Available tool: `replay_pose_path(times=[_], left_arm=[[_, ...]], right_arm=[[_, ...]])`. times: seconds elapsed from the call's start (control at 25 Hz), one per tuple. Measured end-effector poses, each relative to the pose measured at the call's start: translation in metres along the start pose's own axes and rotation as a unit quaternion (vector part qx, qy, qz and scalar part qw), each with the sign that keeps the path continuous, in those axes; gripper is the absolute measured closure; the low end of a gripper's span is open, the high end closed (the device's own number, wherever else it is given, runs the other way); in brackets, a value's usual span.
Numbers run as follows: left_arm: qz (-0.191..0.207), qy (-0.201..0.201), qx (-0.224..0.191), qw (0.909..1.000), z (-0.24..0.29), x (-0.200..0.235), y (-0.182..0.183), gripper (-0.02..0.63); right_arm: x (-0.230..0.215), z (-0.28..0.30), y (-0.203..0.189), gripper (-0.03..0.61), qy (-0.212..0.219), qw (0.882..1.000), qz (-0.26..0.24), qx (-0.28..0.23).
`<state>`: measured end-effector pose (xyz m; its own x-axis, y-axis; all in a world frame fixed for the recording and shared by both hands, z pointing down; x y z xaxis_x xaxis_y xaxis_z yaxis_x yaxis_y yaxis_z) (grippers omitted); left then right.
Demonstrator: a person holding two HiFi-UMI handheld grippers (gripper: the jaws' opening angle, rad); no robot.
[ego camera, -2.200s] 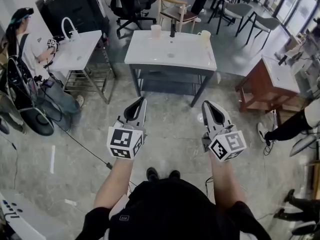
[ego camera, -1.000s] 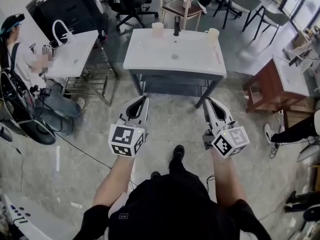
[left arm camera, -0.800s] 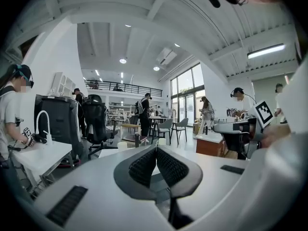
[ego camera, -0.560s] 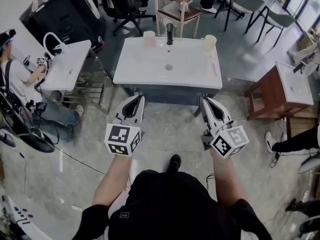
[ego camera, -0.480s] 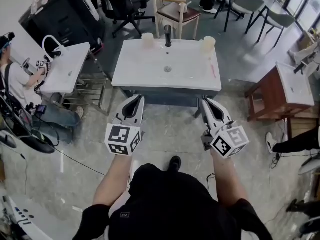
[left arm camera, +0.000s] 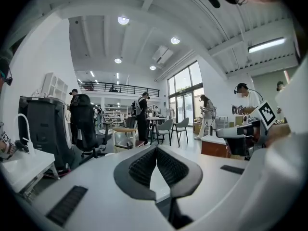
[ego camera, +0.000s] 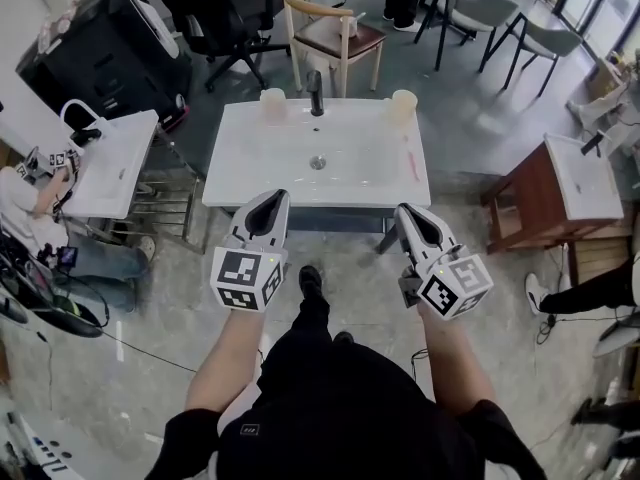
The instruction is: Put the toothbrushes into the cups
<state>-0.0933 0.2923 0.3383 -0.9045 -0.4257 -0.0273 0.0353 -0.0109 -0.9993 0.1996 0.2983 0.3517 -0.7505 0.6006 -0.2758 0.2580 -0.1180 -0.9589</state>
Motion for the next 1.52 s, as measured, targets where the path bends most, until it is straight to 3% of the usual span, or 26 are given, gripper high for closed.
replay_pose_path(times=[0.4, 0.8, 1.16, 1.52], left_arm=[[-0.015, -0.016, -0.006, 0.9997, 0.127, 0.076, -0.012, 0.598], [-0.016, -0.045, 0.004, 0.9988, 0.24, 0.103, -0.013, 0.598], [-0.03, -0.068, 0.02, 0.9971, 0.31, 0.081, -0.014, 0.598], [-0.044, -0.128, 0.04, 0.99, 0.372, 0.038, -0.038, 0.598]], right_arm=[[-0.078, 0.128, 0.002, 0.551, -0.032, 0.999, 0.004, 0.033], [-0.147, 0.207, 0.001, 0.551, -0.047, 0.998, 0.023, 0.047], [-0.222, 0.214, 0.012, 0.551, -0.085, 0.994, 0.042, 0.062], [-0.28, 0.192, -0.002, 0.549, -0.129, 0.984, 0.04, 0.115]])
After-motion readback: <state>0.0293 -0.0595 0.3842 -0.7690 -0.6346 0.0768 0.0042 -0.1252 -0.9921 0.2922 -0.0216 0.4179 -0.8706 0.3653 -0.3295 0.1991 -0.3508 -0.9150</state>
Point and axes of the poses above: the fingertips, and each gripper's own axes: z forward along the fingers, x to its left, y out of its top, the point moved 9 cm from there along -z, backward along the fingers, and after that the axes turned 8 degrees about -x, right-handed, at the moved point
